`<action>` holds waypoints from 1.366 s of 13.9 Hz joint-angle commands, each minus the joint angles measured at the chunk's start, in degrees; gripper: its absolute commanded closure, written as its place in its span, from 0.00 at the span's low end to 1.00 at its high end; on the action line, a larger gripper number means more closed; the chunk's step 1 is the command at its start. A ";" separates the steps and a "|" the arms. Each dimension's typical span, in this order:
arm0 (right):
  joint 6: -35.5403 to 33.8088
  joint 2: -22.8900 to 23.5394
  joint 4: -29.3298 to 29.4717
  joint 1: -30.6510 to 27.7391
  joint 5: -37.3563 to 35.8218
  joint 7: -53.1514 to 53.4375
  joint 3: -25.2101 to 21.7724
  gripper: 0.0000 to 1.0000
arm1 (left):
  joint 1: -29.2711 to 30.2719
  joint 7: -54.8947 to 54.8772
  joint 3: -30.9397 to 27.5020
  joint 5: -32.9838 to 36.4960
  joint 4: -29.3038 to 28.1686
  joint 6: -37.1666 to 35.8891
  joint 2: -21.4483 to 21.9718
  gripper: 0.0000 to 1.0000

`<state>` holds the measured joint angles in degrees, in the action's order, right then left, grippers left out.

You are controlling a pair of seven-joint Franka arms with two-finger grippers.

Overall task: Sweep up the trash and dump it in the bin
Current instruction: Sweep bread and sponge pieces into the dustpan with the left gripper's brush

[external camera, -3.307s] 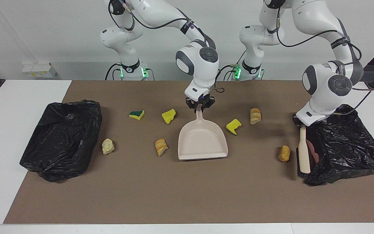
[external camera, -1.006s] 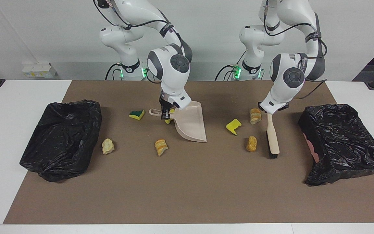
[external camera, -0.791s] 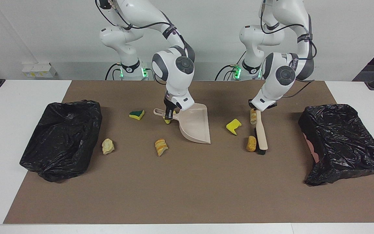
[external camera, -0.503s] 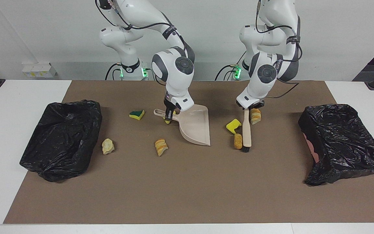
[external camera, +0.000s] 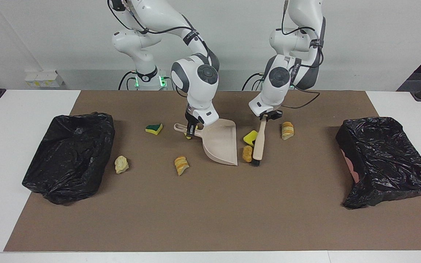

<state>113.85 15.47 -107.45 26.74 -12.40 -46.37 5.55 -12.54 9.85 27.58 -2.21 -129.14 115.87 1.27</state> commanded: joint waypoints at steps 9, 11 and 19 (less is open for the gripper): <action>1.55 -0.44 -0.13 2.70 -0.87 1.37 0.60 1.00 | 6.82 16.68 -7.44 -2.71 4.87 -21.89 6.55 1.00; 0.85 -1.05 -0.57 4.10 -0.87 1.02 0.60 1.00 | 7.87 20.37 -8.50 -1.57 1.98 -22.36 8.56 1.00; 2.95 -1.85 -3.47 4.91 -0.87 0.14 0.60 1.00 | 10.08 29.17 -11.67 4.50 -11.12 -16.56 16.47 1.00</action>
<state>114.97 14.83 -108.45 31.99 -12.43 -46.36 5.87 -2.70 37.59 15.82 1.39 -133.90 96.97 11.53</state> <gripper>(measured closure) 0.687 0.722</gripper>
